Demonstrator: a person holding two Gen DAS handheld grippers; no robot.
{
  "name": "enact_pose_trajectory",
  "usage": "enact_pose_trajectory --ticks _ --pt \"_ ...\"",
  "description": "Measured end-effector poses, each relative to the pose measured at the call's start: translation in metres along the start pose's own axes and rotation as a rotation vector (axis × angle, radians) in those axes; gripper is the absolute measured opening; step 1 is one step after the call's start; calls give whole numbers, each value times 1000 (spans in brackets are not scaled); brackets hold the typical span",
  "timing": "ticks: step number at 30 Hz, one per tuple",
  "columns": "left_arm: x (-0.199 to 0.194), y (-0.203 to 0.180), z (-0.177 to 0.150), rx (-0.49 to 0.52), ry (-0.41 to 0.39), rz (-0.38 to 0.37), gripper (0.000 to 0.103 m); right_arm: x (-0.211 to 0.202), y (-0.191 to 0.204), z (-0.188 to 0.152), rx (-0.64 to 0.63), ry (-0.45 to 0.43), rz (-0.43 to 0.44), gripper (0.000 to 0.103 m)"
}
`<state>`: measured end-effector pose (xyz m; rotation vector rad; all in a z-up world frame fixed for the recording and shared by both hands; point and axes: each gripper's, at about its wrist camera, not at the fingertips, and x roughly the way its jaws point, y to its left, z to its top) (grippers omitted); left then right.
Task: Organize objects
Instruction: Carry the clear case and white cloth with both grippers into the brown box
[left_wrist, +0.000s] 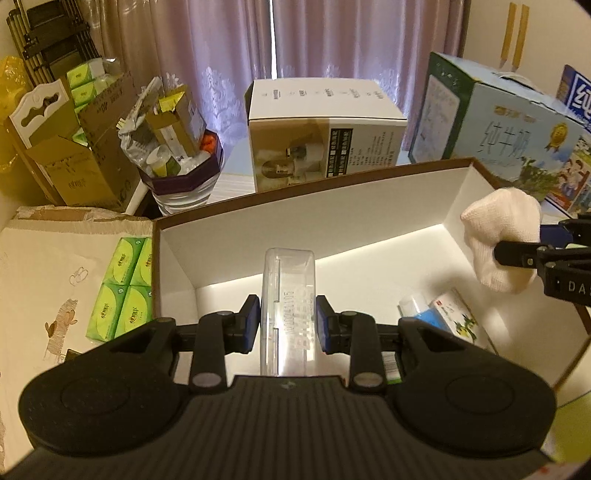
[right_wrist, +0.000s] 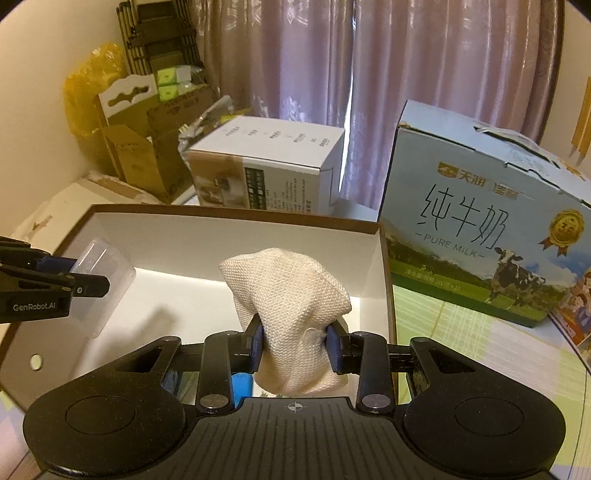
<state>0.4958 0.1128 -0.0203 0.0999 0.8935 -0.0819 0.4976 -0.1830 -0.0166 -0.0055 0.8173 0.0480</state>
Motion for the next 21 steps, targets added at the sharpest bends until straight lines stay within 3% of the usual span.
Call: enact_pose_trajectory --ticks 14,16,17,21 --pt "39 -2 14 0 43 7 27 30 -7 8 -9 31 -29 31" --pt "42 -1 15 -17 50 0 32 31 -8 8 -8 31 -34 31" --pt "43 1 15 -32 51 -4 44 32 -8 9 -9 30 -37 31" --pt "43 3 17 -41 41 -3 47 31 -9 10 -14 19 -43 31"
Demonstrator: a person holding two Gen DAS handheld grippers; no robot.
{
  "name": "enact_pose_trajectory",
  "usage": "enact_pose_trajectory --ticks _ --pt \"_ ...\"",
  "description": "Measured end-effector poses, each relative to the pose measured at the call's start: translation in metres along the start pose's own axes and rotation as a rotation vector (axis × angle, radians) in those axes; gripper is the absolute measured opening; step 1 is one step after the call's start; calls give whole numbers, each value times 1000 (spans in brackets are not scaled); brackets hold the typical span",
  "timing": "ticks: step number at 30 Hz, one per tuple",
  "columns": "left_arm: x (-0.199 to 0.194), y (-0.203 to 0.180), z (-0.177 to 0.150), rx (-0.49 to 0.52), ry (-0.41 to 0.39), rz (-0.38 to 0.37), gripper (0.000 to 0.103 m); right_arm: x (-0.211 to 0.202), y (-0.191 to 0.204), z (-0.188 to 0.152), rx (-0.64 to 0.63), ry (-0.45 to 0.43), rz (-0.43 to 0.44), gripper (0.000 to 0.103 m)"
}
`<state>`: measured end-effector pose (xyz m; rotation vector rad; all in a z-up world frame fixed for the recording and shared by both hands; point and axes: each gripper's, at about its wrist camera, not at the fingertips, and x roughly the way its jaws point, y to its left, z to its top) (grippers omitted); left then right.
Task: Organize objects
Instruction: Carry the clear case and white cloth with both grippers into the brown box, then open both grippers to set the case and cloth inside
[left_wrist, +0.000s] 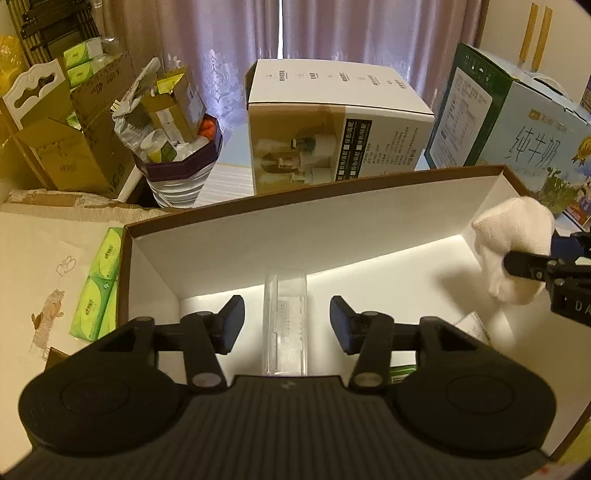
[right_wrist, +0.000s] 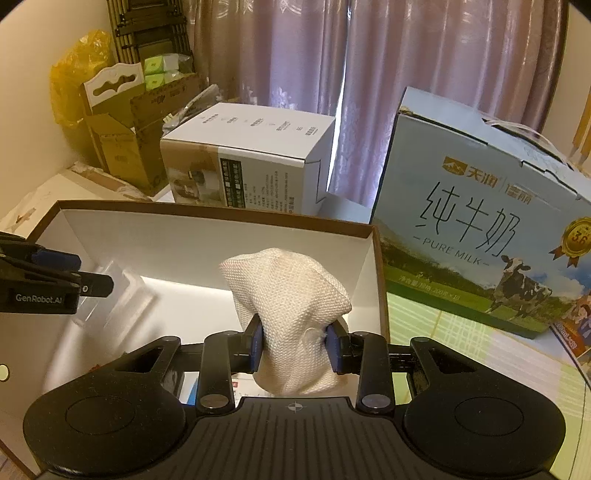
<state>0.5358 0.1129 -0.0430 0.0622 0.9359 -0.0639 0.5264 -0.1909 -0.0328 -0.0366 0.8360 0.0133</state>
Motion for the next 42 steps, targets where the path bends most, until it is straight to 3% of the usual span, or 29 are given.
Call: enact_pose_trajectory --ticks 10,13,16,18,21,29,35,42 --pt "-3 -1 1 13 -4 6 59 0 -3 1 -5 -7 -4 32" --pt "-5 -1 -1 12 -6 -3 66 -2 -3 2 -6 -28 -13 33" --pt "-8 -1 -3 15 -13 -10 71 -4 -2 4 8 -63 -28 42" --pt "-10 -2 -4 20 -18 -9 76 -8 -2 4 22 -98 -46 57" --pt "-15 -3 -6 33 -30 -3 78 -16 -3 3 27 -140 -40 64" --pt "-40 -3 -13 33 -58 -10 88 -42 -6 -9 68 -130 -3 67" --pt "-66 -6 -22 35 -89 -28 89 -68 -2 -29 91 -140 3 69" --pt "-102 -10 -37 30 -130 -30 89 -97 -8 -44 209 -159 -3 69"
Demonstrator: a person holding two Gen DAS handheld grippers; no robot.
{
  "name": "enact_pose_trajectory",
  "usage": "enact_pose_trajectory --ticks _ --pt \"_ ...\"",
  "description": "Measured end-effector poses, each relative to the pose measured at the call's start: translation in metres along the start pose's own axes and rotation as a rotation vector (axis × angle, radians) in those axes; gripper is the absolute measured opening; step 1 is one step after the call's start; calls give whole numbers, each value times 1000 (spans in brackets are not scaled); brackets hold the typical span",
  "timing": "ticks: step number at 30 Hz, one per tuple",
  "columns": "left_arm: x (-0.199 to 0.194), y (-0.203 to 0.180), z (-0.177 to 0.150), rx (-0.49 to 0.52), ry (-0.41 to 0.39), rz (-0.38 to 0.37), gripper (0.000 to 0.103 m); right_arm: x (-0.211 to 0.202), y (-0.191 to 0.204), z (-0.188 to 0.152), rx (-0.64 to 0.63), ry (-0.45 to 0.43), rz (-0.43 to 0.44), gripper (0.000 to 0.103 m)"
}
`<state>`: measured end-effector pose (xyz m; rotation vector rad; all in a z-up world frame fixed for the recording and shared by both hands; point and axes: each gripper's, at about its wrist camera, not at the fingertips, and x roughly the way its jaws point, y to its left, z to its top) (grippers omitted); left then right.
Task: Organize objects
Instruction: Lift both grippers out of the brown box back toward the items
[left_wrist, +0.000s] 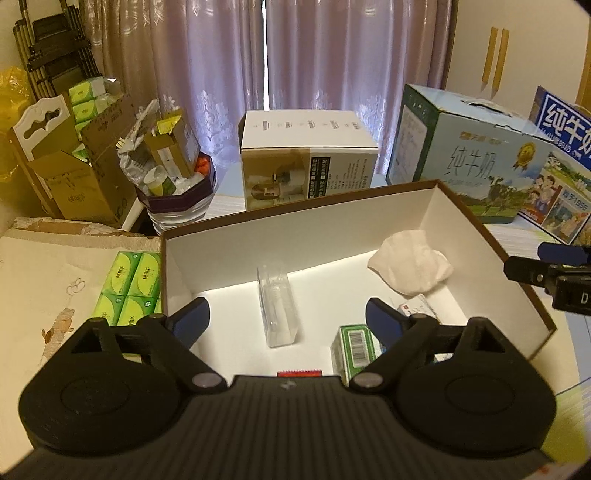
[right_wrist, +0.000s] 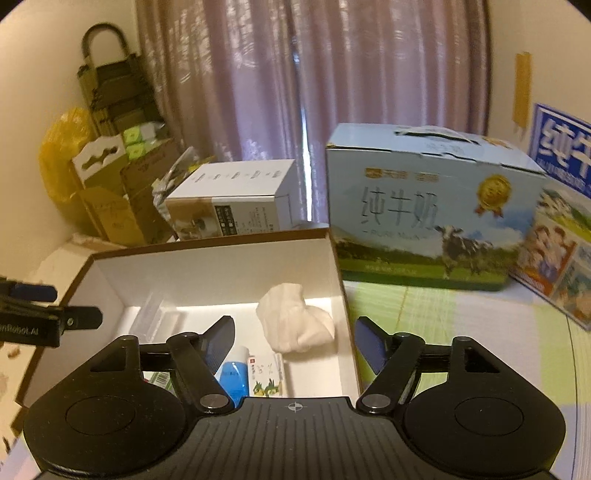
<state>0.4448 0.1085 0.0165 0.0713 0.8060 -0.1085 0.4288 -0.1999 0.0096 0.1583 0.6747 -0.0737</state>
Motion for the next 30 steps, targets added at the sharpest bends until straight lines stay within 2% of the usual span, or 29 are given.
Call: enact_pose_trajectory --ticks 8,19,30 --pt "-42 -4 -19 -41 -21 -23 90 -38 1 -10 56 -2 12 69" --pt "-89 -9 -53 -64 -43 -23 101 -81 11 -37 65 6 44 69" --pt "-122 -13 -88 -79 -13 -2 102 -114 15 -69 84 39 85 69"
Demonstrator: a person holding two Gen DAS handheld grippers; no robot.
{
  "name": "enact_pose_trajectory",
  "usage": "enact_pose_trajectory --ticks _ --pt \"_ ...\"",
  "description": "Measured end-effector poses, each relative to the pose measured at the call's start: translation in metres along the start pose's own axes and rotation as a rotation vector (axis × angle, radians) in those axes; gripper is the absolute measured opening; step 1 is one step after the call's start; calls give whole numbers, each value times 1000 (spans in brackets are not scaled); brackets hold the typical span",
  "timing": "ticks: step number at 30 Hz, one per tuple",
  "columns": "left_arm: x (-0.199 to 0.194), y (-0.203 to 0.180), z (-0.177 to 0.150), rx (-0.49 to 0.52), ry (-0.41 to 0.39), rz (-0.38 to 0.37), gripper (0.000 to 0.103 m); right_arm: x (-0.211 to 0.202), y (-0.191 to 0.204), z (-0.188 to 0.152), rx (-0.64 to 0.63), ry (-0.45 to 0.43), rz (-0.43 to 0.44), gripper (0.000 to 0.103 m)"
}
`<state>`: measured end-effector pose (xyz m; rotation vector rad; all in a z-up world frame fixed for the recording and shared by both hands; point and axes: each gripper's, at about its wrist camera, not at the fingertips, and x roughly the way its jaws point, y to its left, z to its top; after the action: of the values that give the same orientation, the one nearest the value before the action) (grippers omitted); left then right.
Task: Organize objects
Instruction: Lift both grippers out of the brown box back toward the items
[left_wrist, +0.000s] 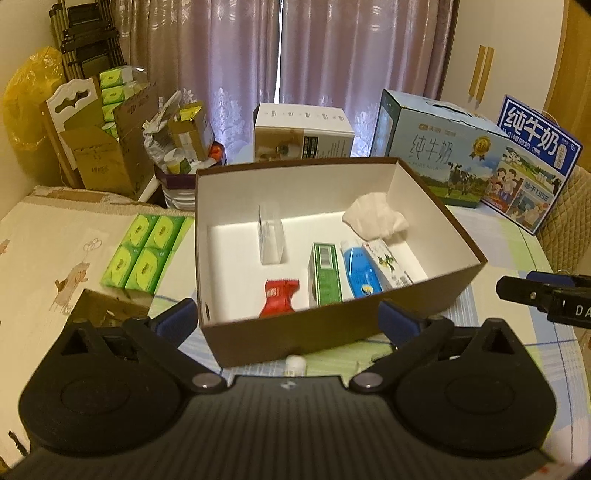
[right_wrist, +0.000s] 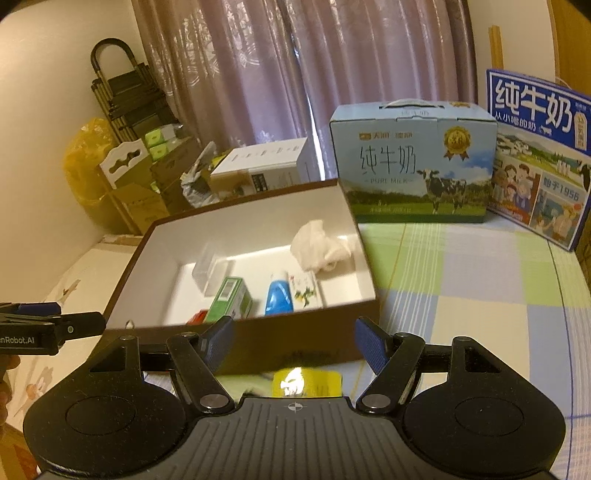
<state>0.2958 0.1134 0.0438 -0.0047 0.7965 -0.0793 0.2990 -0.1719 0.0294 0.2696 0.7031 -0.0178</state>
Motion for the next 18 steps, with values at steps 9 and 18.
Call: enact_pose_trajectory --ticks 9,18 --pt "-12 -7 -23 -12 29 -6 102 -12 -4 -24 18 41 21 69" --pt "-7 -16 -53 -6 97 -5 101 -12 -8 -55 27 119 14 69"
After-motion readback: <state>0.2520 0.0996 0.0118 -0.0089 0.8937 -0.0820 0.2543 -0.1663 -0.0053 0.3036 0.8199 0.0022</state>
